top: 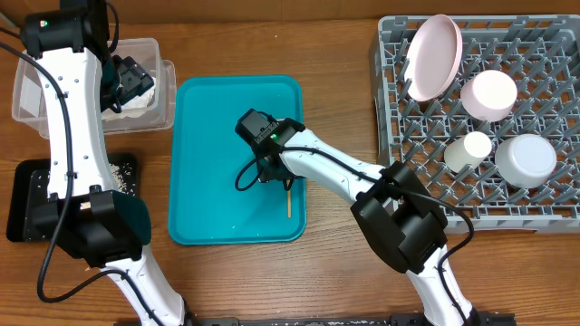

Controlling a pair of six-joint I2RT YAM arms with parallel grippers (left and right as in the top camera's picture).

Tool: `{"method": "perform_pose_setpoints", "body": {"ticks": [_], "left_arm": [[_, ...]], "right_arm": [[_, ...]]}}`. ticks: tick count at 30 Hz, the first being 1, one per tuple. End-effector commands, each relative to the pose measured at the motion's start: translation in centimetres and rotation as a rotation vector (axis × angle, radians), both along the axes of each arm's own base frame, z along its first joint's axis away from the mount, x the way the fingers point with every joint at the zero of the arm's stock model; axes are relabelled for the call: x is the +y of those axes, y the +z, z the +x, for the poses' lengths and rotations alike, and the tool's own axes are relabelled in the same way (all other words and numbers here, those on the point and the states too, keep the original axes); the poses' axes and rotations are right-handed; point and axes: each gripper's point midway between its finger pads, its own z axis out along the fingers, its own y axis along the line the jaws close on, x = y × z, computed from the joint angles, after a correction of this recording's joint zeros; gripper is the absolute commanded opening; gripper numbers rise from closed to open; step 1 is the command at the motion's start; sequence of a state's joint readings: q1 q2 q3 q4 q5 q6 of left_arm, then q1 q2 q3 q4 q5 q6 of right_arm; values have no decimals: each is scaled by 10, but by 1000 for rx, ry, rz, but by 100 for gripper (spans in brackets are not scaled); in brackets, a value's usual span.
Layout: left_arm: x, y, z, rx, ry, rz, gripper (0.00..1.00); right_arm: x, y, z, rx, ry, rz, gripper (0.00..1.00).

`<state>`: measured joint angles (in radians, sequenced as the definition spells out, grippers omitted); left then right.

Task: Sort waste into correct bins and load items into the dishwasher
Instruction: 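Reach the right gripper to the wooden chopstick on the teal tray and grasp it, then lift the chopstick and carry it right into the rack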

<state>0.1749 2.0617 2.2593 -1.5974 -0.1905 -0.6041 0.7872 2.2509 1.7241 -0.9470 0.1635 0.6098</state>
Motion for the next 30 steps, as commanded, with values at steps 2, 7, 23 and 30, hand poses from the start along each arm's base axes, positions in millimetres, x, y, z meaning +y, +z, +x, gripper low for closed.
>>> {"method": "perform_pose_setpoints", "body": {"ticks": [2,7,23,30], "left_arm": [[0,4,0,-14,9,-4,100],[0,4,0,-14,9,-4,100],[0,4,0,-14,9,-4,100],[0,4,0,-14,9,-4,100]], "right_arm": [[-8,-23,-5,33,-18,-53,57],[-6,-25,-8,32,-40,-52,21],[-33,114,63,-129,-99,37,4],[-102,235,122,-346,-102,183,4]]}}
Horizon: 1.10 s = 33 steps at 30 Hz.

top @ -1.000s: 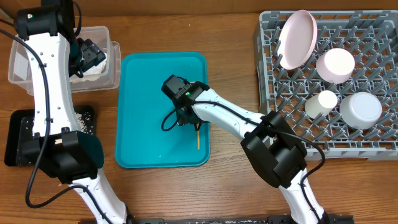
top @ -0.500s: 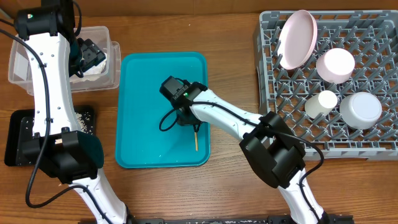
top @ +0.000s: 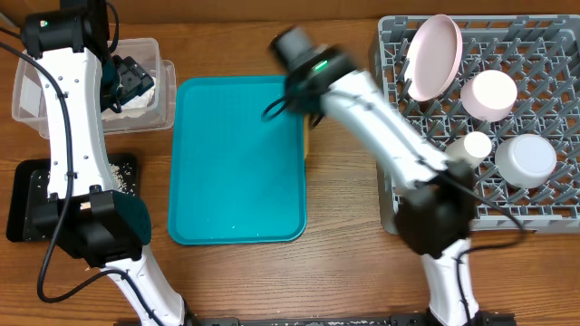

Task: Sort waste into correct bins and load items into the dishwasher
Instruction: 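Lift the chopstick and carry it right into the rack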

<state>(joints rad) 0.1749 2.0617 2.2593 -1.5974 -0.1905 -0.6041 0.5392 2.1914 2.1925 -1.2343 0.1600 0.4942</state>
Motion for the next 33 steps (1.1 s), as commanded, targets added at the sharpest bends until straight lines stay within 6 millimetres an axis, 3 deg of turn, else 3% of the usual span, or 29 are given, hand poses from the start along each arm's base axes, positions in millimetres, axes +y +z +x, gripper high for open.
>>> {"method": "perform_pose_setpoints", "body": {"ticks": [1,4,7,12,20,22,24,33], "left_arm": [[0,4,0,-14,9,-4,100],[0,4,0,-14,9,-4,100],[0,4,0,-14,9,-4,100],[0,4,0,-13,9,-4,100],[0,4,0,-14,9,-4,100],[0,4,0,-13,9,-4,100],[0,4,0,-14,9,-4,100],[0,4,0,-13,9,-4,100]], "right_arm": [[-53,90,25,-190,8,49,4],[-109,99,46,-224,-36,29,4],[-147,95,59,-221,-56,28,4],[-182,77,76,-201,-58,63,4],[-188,26,86,-117,-38,56,4],[-188,17,87,-100,-39,54,13],[-188,11,87,-87,-41,51,25],[-189,2,79,-37,-51,53,25]]}}
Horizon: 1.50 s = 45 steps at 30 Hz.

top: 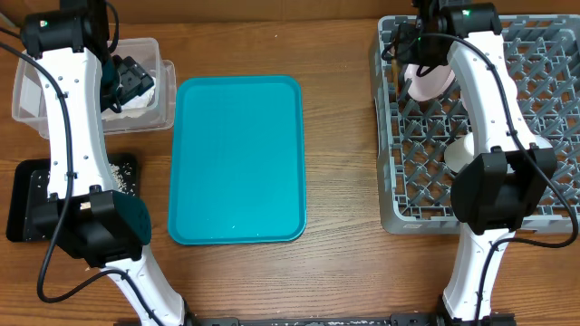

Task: Sort waste into correct bins and load items into the dishwasher
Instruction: 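Lift the chopstick and carry it right into the rack, then drop the chopstick into the rack and pull the right gripper back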

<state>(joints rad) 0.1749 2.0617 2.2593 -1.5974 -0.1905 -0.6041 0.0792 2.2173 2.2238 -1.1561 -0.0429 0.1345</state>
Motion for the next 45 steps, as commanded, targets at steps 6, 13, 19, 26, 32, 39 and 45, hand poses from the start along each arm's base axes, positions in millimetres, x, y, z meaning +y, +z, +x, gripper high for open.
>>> {"method": "perform_pose_setpoints", "body": {"ticks": [6,13,19,26,32,39,45], "left_arm": [[0,4,0,-13,9,-4,100],[0,4,0,-14,9,-4,100],[0,4,0,-14,9,-4,100],[0,4,0,-14,9,-4,100],[0,4,0,-13,9,-4,100],[0,4,0,-14,9,-4,100],[0,4,0,-14,9,-4,100]], "right_arm": [[1,18,-27,56,-87,45,25],[7,85,-70,15,-129,124,25],[21,122,-142,87,-93,120,22],[48,158,-207,30,-18,-17,19],[74,165,-258,-16,99,-81,23],[51,123,-304,84,53,-142,100],[53,90,-322,213,80,-143,100]]}}
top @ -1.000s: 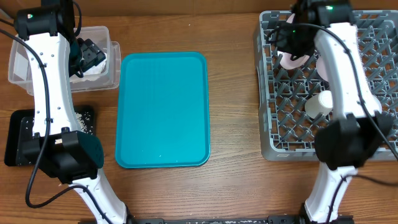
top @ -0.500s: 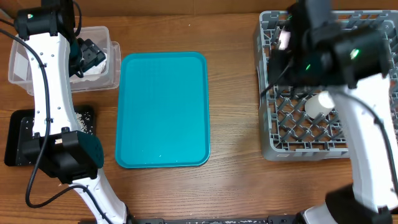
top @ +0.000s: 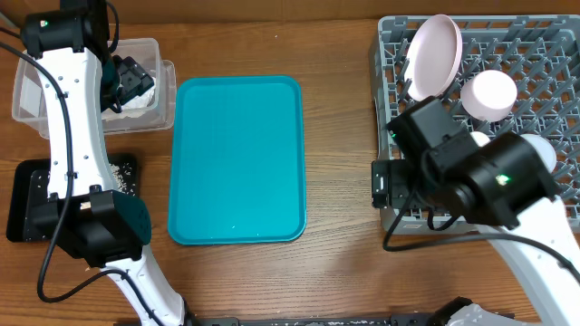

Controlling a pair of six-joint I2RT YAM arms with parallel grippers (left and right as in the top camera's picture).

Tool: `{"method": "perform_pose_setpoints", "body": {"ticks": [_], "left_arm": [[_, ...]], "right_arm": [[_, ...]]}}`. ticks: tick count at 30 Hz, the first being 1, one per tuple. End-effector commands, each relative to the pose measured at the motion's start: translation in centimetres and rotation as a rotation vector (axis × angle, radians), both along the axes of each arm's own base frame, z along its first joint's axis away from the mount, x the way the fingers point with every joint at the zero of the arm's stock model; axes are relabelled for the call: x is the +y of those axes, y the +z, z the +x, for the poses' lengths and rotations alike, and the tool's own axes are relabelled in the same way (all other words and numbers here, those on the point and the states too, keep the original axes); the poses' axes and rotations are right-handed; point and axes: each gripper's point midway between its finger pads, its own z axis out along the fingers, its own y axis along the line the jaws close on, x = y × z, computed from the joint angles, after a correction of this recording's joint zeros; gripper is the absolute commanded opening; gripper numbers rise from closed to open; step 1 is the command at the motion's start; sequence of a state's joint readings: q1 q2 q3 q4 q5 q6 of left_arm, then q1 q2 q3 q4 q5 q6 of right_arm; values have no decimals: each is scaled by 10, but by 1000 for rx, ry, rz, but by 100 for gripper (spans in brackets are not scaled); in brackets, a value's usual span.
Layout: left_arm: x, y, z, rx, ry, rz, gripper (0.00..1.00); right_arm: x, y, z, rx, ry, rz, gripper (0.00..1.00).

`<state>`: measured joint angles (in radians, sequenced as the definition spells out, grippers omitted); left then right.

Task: Sort waste into correct bins and load items into the dishwasher
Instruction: 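Drop the chopstick into the rack and pull the right gripper back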

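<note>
The teal tray (top: 237, 158) lies bare in the middle of the table. At the right, the grey dish rack (top: 544, 45) holds a pink plate (top: 433, 54) on edge, a white bowl (top: 490, 94) and a white cup (top: 478, 139) half hidden by my right arm. That arm (top: 480, 177) looms large over the rack's left front part, and its wrist covers the fingers. My left gripper (top: 134, 80) hangs over the clear bin (top: 36, 104), above white waste (top: 145, 100), and looks open. No wooden stick shows anywhere.
A black bin (top: 27, 204) stands at the left edge, with pale crumbs (top: 118, 170) beside it. A second white bowl (top: 544, 149) peeks out behind the right arm. Bare wood lies between tray and rack.
My right arm was stretched over the rack's far left corner by the pink plate. It is now over the rack's near left part, much closer to the camera. The left arm has not moved.
My right gripper was down on the tray at a thin wooden stick. Then the tray was bare and the arm was over its right edge with the stick below it. Then it reached over the rack's far corner, and now it is over the rack's front.
</note>
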<state>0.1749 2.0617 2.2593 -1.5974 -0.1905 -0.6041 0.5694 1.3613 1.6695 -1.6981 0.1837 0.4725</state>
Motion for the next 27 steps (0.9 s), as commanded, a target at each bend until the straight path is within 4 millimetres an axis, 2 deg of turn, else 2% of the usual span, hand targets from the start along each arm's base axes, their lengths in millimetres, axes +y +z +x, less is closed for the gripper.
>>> {"method": "perform_pose_setpoints", "body": {"ticks": [1,4,12,16,20,27], "left_arm": [[0,4,0,-14,9,-4,100],[0,4,0,-13,9,-4,100],[0,4,0,-14,9,-4,100],[0,4,0,-13,9,-4,100],[-1,4,0,-14,9,-4,100],[0,4,0,-14,9,-4,100]], "right_arm": [[5,-11,-5,50,-12,22,100],[11,-13,-2,58,-7,40,100],[10,-14,-3,68,-8,34,100],[19,-15,-7,96,5,83,100],[24,-12,3,51,25,100,100],[50,10,37,-142,166,187,100]]}}
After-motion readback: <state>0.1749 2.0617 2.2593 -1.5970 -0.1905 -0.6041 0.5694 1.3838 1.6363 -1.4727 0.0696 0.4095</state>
